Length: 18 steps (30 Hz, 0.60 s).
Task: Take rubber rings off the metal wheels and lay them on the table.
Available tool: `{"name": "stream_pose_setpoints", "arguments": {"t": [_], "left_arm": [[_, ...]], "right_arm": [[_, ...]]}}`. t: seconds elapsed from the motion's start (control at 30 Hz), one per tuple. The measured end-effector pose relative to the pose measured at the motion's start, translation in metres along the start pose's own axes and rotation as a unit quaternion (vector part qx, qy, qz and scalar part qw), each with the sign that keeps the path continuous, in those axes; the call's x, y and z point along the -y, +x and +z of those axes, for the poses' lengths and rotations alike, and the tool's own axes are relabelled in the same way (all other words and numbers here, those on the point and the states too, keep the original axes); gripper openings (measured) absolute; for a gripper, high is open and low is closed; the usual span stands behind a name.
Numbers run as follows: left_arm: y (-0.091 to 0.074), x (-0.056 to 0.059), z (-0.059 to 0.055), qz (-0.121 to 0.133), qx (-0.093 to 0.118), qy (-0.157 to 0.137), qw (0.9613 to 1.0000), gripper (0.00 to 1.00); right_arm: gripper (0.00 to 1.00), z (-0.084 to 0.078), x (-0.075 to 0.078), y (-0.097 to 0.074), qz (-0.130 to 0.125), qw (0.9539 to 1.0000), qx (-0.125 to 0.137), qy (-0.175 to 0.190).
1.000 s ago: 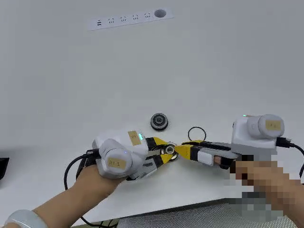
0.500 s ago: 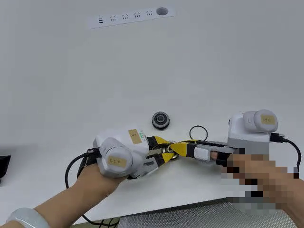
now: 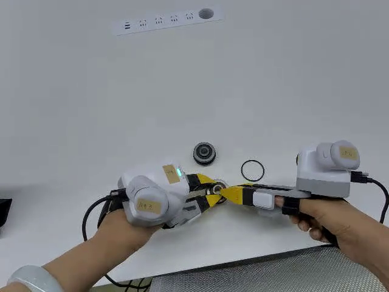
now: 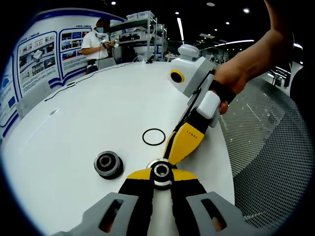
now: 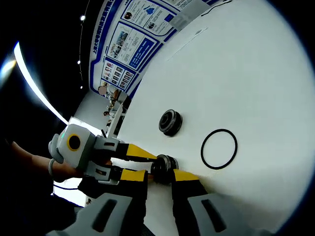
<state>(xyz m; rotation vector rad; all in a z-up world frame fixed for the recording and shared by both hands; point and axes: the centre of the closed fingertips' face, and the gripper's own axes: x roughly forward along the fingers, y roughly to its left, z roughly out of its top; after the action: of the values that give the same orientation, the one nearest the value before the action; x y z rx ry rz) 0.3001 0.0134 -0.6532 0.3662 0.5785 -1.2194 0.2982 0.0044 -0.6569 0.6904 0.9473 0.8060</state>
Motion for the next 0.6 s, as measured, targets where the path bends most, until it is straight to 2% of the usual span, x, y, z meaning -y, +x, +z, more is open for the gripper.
{"name": "stream_pose_setpoints", "arguments": {"t": [0.3,0.4,0.6], "left_arm": [[-0.0001,0.0001,0.0001,0.001,0.0,-0.001,1.0,0.13],[-0.0002,0.0002,0.0002,0.0,0.0,-0.001,1.0,0.13],[-0.0001,0.0,0.0,0.0,0.001,-0.003,1.0,0.13]], "right_arm": [[0.07,0.0013,0.0053,-0.0032,-0.015,0.9999,0.007,-0.003],[0.04,0.0012,0.0084,-0.0033,-0.022,0.9997,0.006,-0.004],[0.02,0.0015,0.0053,-0.0031,-0.022,0.9996,0.009,-0.014]]}}
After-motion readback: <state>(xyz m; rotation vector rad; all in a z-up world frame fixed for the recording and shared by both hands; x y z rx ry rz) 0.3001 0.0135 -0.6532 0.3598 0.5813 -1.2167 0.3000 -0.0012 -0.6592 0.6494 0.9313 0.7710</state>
